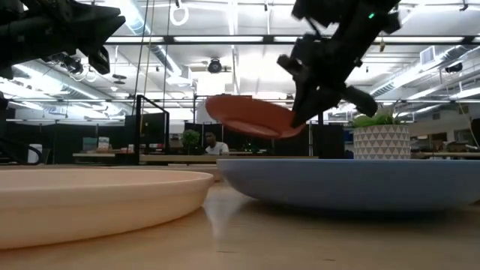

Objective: Place and stack plates onto a shelf
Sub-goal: Put the orange plate on the shelf

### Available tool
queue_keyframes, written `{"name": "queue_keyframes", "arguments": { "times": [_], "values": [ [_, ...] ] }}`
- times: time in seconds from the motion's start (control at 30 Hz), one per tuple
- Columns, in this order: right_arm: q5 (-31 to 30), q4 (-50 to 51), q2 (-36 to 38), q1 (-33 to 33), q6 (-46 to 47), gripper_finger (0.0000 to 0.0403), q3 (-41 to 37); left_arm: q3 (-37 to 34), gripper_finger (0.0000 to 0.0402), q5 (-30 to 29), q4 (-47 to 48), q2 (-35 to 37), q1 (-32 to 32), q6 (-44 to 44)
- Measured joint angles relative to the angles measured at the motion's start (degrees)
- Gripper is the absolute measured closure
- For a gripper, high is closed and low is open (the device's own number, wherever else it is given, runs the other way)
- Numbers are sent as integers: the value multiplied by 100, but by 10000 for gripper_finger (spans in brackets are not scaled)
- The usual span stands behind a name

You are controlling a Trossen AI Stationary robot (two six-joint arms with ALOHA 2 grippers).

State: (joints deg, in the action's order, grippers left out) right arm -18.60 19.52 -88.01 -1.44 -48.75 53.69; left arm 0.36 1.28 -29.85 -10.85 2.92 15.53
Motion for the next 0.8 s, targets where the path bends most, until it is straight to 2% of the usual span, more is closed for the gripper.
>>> {"name": "queue_keyframes", "arguments": {
  "times": [0.17,0.3,0.37,0.5,0.7,0.8],
  "values": [
    [90,-19,0,655,-133,381,0,2,333,-2,-20,0,2,-408],
    [514,-18,-34,1042,-150,381,0,0,333,-2,-36,0,0,-637],
    [543,-1,-117,1162,-237,381,-1,0,333,-2,-36,0,1,-677],
    [327,28,-409,1344,-439,381,-2,0,333,-2,-66,0,2,-676],
    [-535,-139,-675,1369,-582,368,-4,0,333,0,-77,-2,2,-569],
    [-567,-148,-716,1396,-590,365,-2,0,333,0,-79,0,0,-564]
  ]
}}
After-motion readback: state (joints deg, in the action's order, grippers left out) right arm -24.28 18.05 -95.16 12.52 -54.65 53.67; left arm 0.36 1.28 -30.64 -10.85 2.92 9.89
